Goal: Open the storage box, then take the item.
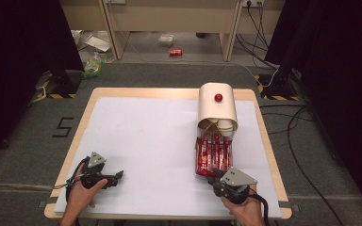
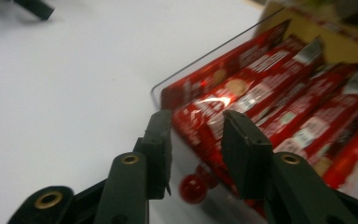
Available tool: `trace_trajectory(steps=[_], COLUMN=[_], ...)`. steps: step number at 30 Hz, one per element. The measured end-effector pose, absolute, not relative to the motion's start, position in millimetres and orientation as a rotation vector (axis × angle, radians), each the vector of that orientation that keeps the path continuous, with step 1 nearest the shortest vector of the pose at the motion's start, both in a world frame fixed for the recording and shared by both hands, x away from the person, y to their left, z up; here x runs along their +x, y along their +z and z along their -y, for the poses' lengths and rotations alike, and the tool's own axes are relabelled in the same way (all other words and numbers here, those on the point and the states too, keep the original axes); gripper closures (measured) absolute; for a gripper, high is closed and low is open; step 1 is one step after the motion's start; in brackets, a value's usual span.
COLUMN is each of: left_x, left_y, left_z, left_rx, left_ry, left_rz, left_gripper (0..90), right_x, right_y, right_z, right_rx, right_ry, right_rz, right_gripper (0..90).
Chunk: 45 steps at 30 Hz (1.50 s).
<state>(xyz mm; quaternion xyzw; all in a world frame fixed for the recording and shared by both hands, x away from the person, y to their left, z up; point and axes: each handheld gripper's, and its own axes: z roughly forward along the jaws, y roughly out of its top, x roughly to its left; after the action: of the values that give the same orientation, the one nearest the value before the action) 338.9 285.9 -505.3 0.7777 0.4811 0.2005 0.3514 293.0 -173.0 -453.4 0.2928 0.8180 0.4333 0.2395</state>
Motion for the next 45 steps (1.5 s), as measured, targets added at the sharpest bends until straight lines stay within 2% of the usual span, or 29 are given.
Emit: trace_trajectory(steps=[10, 23, 45], left_x=[339, 339, 339], left_y=[-505, -505, -505], left_z=[-286, -286, -286], left_rx=[2.013, 2.015, 2.014], left_ry=[0.520, 0.517, 0.518], left_rz=[-1.246, -1.247, -1.246], left_gripper=[6.0, 5.9, 5.9], right_x=[301, 322, 347], right_y=[-441, -434, -434], right_z=[191, 193, 168], right_rx=[0.962, 1.061, 1.075], right_ry=[1.196, 1.148, 1.121], right_rz=[-2.126, -2.126, -2.186], right_gripper=[56.5, 51.8, 48.5])
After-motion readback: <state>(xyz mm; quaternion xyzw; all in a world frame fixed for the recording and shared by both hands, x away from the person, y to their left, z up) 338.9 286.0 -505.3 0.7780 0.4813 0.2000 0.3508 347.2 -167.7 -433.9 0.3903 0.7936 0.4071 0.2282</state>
